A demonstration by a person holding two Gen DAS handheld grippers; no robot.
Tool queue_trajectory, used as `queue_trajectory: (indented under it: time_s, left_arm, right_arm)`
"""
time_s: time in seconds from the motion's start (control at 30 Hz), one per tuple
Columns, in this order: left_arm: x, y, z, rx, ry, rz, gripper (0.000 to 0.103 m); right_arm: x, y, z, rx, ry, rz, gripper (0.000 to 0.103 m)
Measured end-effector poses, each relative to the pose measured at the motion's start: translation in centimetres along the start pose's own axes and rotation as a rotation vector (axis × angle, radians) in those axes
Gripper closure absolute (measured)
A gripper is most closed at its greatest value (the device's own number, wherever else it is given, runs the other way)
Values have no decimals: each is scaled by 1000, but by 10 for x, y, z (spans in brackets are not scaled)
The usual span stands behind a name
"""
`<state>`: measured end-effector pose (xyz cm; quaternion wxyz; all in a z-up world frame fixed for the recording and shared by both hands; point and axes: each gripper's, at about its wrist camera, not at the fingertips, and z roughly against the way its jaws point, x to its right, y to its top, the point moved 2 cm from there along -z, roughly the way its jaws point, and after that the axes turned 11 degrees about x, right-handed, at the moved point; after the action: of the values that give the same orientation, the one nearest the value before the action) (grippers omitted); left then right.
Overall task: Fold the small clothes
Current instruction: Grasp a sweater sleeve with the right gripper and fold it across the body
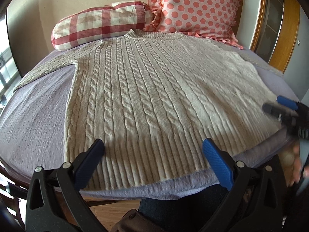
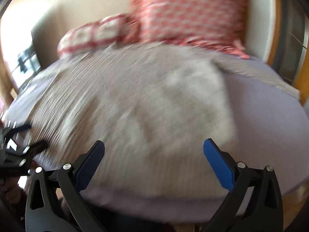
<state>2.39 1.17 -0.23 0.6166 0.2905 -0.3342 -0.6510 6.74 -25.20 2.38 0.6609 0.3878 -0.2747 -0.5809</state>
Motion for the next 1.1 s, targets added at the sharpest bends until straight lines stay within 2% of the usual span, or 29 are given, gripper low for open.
queue_trajectory:
  time_s: [0.07,0.17,0.23,0.3,0.37,0.4,0.5,0.63,0.77,0.8,0.87,0.93,0.97,1.03,1.1]
  left_arm:
    - [-12,12,3,24,-13,27,2]
    - [-33,30,5,73,-16,80,2]
    - [-55,44,2,96,-18,150,2]
    - [-71,53,-2,101,-15,202,2]
    - [-91,62,-9,102,-1,265,2]
    - [-98,65,-11,106,4,287,2]
    - [-118,73,-14,125,20,344,2]
    - [-131,77,-21,123,68,355,2]
    - [-138,76,-32,102,91,365,2]
    - [-139,76,-33,98,92,367,2]
    - [-141,75,-37,86,88,378,2]
    - [-143,74,-37,85,83,382,2]
    - [-145,73,-36,90,85,381,2]
    - [-152,71,-34,97,96,385,2]
    - [-159,70,-32,102,107,401,2]
  right_arm:
    - [41,23,-3,25,-50,-76,1]
    - [124,61,-17,42,-136,-243,1]
    - [185,80,-31,42,-192,-376,3]
    - [250,92,-47,53,-254,-540,28]
    - [299,92,-59,61,-302,-686,39]
    - [329,89,-68,65,-315,-786,49]
    - [379,76,-83,61,-381,-959,55]
    - [407,63,-98,54,-440,-1075,59]
    - [423,63,-103,114,-450,-1110,61]
    - [426,63,-107,138,-448,-1119,71]
    - [436,60,-108,130,-468,-1113,95]
    - [434,64,-103,175,-461,-1101,95]
    - [426,75,-99,208,-469,-1050,95]
    - [396,112,-88,270,-486,-864,95]
    - [350,154,-82,326,-434,-705,95]
